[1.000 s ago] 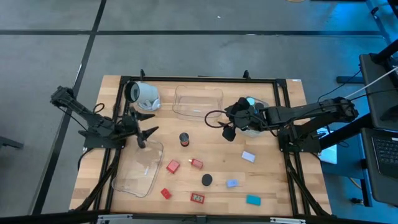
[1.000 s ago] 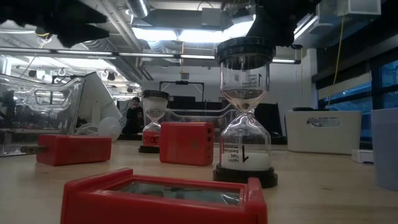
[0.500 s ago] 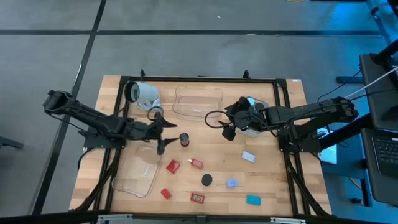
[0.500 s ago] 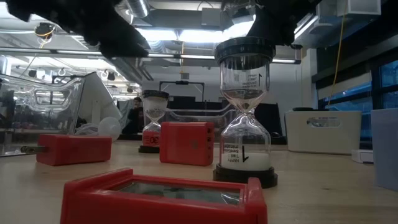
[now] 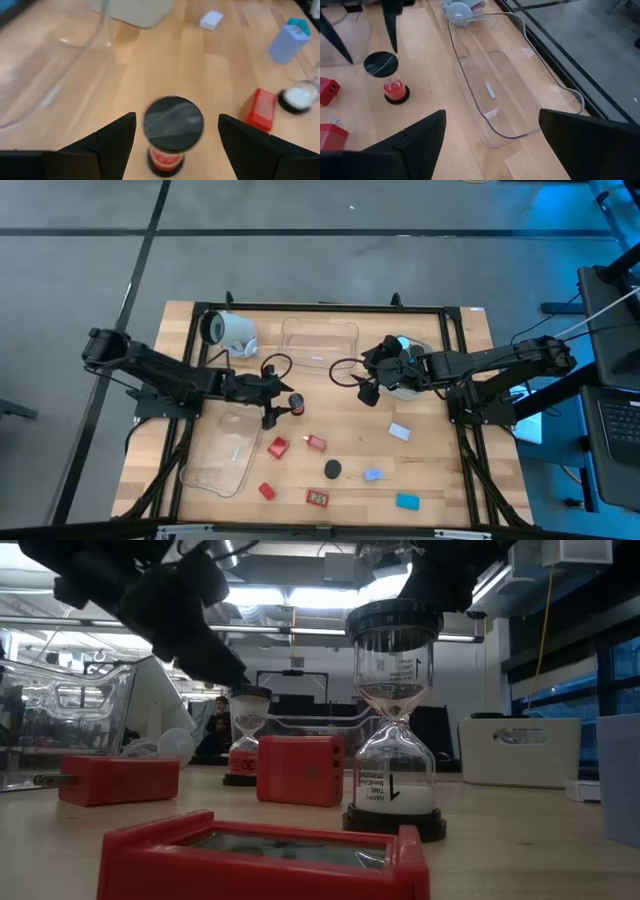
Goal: Pick & Place Office items
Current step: Put the orange hourglass into the grey bin
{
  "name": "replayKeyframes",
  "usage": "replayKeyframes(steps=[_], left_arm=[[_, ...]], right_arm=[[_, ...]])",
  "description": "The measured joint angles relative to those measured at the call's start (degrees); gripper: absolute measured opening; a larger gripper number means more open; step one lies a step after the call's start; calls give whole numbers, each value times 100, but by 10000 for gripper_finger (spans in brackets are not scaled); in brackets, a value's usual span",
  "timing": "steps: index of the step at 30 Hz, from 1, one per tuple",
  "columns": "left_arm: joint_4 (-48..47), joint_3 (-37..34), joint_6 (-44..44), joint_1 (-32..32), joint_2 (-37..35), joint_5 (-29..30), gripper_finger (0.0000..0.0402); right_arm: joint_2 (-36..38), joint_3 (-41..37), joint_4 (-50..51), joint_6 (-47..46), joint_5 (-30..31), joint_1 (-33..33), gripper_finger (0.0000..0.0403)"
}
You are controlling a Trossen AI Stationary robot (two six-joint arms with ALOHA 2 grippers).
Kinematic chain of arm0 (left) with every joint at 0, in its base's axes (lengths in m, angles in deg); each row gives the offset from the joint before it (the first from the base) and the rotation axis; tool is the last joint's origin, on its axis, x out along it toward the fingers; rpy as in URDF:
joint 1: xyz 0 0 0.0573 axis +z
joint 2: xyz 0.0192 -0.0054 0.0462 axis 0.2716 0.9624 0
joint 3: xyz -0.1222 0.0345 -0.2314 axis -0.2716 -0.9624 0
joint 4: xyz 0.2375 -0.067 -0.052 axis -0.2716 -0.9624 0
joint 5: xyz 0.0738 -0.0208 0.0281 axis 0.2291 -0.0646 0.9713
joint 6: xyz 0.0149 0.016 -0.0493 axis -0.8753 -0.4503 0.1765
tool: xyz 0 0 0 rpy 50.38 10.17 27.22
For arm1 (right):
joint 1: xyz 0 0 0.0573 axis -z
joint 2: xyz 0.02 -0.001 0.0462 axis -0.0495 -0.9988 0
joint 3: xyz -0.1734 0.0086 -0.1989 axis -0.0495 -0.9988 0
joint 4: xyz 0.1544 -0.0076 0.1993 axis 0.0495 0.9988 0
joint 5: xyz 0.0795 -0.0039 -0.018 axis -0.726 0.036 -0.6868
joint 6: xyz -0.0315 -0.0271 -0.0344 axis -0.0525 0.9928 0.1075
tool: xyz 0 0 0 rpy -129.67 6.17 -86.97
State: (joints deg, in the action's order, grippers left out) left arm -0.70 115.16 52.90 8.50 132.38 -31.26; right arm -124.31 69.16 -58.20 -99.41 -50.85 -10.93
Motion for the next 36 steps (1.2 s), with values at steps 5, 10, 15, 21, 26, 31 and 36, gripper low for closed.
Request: replayKeyframes(steps=[5,10,15,21,26,31,36], left_arm=[[216,17,-94,86,366,-182,281],[456,0,-323,189,654,-174,281],[890,0,-558,287,821,-164,281],[999,0,-557,409,874,-161,278],[998,0,-516,410,874,-170,242],[1006,0,-512,412,874,-187,213],[1436,-2,-554,425,874,-211,213]], right_arm=[[0,0,1,-17,-1,0,323],[0,0,7,-17,-1,0,323],[0,0,16,0,-1,0,323],[0,0,25,2,-3,0,323],[0,0,27,7,-1,0,323],[0,0,36,24,-4,0,323],[0,0,36,26,-4,0,323]])
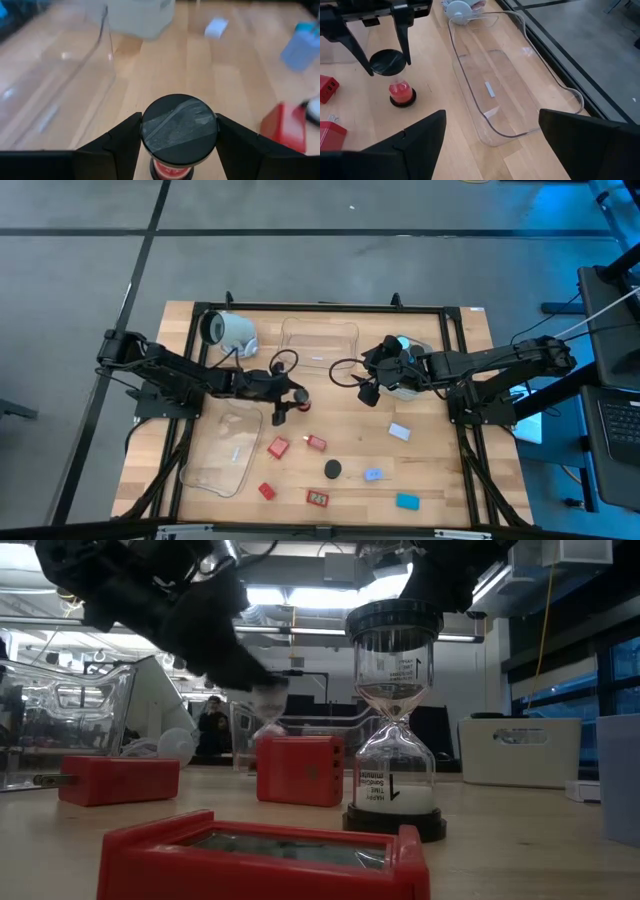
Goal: Pick & Place Office items
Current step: Put the orange hourglass into the grey bin
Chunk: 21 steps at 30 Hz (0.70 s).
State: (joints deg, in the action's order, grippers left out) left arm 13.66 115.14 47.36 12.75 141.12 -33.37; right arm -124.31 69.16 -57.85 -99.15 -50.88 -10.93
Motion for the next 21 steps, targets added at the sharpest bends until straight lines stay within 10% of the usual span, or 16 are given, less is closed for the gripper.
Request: replayKeyframes(steps=[21], left_arm=[[-724,2889,-618,690,2436,-692,220]], right_arm=[[0,-2,314,-177,153,0,323]])
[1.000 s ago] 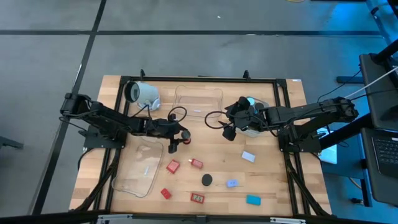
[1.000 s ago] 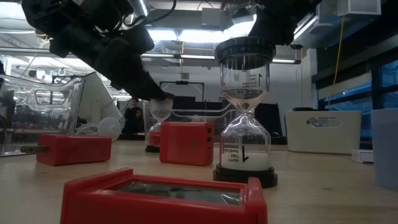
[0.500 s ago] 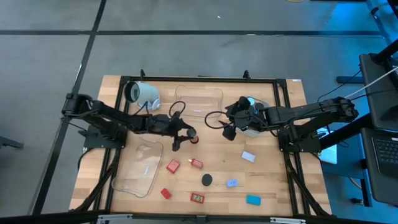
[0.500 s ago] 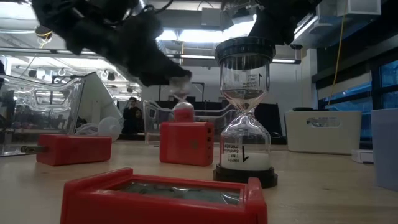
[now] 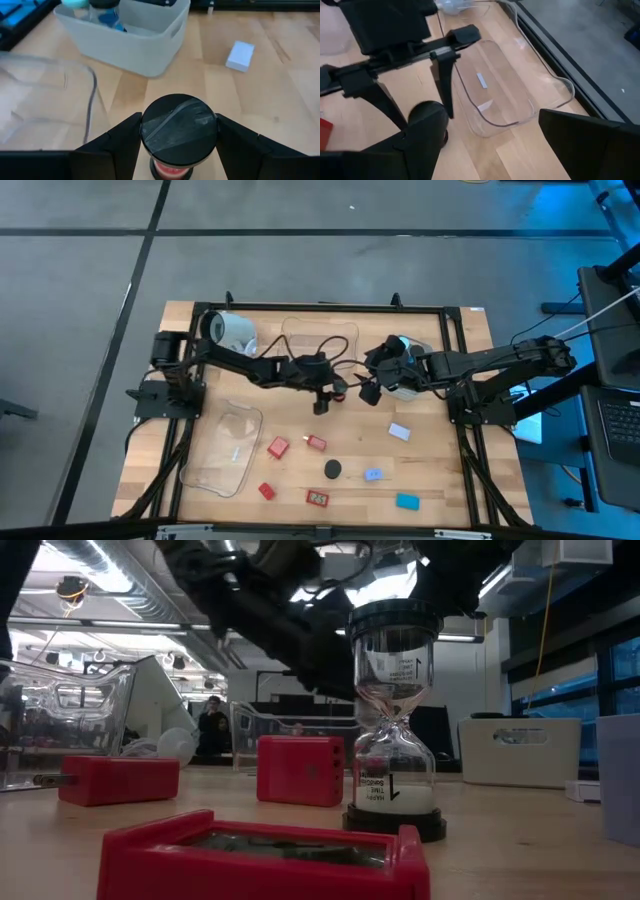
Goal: Pick & Place Office items
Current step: Put the orange hourglass into the grey bin
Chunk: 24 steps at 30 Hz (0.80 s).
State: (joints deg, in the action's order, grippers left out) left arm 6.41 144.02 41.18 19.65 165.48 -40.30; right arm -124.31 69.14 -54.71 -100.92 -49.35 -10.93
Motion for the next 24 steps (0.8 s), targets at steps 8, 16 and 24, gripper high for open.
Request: replayKeyframes(steps=[8,16,24], left_arm=[[5,221,-164,45,194,-36,220],[-157,219,-98,113,194,-447,221],[-188,219,-190,110,194,-455,222]], right_arm=[[0,0,63,0,0,1,323],[0,0,64,1,-2,0,323],[0,0,64,2,-13,0,323]])
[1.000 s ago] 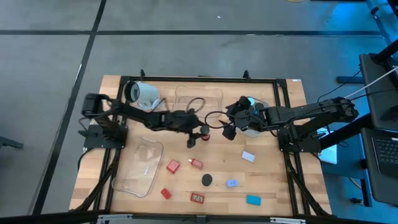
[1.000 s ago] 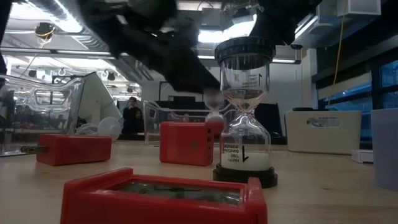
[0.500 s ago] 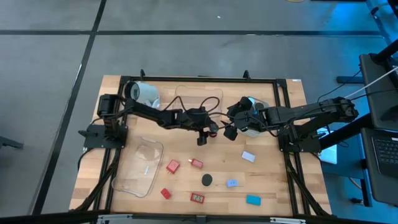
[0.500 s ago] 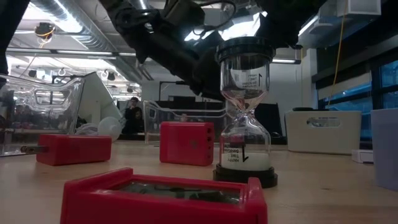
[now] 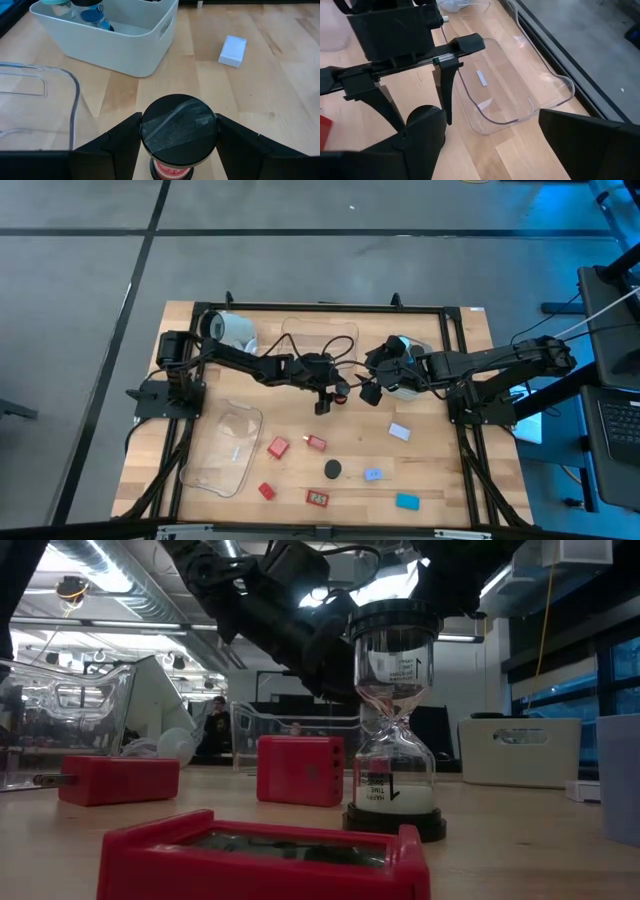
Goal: Pick & Place Office items
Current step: Put the orange hourglass into the grey bin
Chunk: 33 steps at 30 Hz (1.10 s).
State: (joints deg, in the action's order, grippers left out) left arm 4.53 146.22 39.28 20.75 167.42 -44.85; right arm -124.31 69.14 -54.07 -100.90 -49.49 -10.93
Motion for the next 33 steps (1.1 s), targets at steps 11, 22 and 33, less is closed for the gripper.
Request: replayKeyframes(steps=[11,22,33], left_arm=[[15,0,48,0,-32,11,267],[-1153,2,286,0,-910,364,272],[-3520,2,609,-389,-2286,752,256]], right_arm=[[0,0,7,0,-11,0,323],[0,0,40,-570,-293,0,323],[-282,0,-12,-1128,-1134,-51,323]])
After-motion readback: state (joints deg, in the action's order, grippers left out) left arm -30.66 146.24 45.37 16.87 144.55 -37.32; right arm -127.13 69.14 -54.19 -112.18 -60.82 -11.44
